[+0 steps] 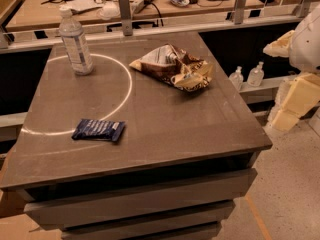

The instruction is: Move blue plastic bottle near rxbar blueberry

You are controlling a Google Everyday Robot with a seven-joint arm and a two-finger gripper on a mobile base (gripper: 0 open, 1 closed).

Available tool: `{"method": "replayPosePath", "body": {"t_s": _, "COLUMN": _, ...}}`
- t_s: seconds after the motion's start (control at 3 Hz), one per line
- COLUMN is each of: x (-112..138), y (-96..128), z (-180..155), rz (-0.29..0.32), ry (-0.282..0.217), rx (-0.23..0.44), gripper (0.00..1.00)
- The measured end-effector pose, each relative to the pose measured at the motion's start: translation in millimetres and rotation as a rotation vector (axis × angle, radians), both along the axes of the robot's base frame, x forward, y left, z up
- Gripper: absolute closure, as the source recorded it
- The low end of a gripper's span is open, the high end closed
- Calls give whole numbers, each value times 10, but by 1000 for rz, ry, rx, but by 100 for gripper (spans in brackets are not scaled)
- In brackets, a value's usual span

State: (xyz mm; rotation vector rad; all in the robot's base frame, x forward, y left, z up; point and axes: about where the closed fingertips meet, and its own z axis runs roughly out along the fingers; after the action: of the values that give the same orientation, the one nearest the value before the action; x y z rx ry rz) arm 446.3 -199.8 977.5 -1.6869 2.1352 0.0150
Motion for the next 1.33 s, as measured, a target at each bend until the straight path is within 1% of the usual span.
{"method": "replayPosePath", "body": {"t_s": 0.33, "x": 189, "y": 274, "z": -38, "rz": 51, "ry": -36, "rx": 166, "gripper": 0}}
{"method": "replayPosePath", "body": {"t_s": 0.67, "x": 433, "y": 598, "z": -155, "rz": 62, "ry": -43, "rx": 377, "gripper": 0}}
{"method": "replayPosePath", "body": {"t_s": 1.0, "x": 670, "y": 959, "z": -125, "rz": 104, "ry": -73, "rx": 543, "gripper": 0}}
{"method": "replayPosePath", "body": {"t_s": 1.33, "x": 848, "y": 1365, "z": 31, "rz": 182, "ry": -138, "rx": 599, "gripper": 0}}
